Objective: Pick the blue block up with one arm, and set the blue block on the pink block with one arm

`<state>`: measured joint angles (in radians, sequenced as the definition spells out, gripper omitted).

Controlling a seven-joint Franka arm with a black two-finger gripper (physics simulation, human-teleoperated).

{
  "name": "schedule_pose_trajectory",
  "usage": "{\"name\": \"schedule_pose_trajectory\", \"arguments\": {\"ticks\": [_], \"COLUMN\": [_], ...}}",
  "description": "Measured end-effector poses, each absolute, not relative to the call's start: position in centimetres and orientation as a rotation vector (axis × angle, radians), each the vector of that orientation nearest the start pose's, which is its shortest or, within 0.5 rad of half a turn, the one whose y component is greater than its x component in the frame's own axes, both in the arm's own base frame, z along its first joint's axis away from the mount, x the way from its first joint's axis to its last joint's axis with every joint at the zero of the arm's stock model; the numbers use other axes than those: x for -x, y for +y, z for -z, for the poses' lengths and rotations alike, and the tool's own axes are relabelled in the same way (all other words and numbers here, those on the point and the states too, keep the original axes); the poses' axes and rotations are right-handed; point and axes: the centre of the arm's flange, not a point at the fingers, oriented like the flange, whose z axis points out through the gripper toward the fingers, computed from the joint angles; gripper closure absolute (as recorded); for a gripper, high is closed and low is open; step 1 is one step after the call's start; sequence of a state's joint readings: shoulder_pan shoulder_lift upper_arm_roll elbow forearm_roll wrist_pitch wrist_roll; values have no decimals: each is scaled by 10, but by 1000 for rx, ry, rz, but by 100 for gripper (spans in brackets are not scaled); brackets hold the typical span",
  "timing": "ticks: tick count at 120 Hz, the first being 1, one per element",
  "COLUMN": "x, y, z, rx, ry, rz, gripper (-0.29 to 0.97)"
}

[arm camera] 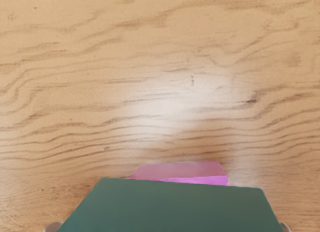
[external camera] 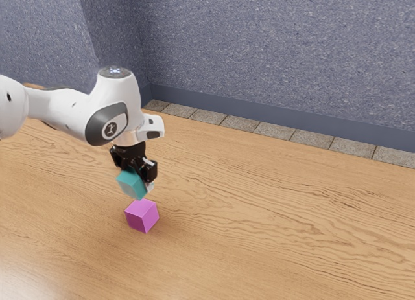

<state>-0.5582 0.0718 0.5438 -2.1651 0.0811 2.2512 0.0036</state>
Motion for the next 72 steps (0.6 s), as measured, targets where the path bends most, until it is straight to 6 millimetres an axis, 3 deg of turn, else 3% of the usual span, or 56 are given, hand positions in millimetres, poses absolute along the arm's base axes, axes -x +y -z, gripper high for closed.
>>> {"name": "schedule_pose_trajectory", "arguments": {"ticks": [32,72], "x": [-548,-544], "y": [-1,-4], "z": [-341,-332], "rx": [3041,3046], "ry": [31,1], "rz": [-25,-46], "gripper": [34,34]}}
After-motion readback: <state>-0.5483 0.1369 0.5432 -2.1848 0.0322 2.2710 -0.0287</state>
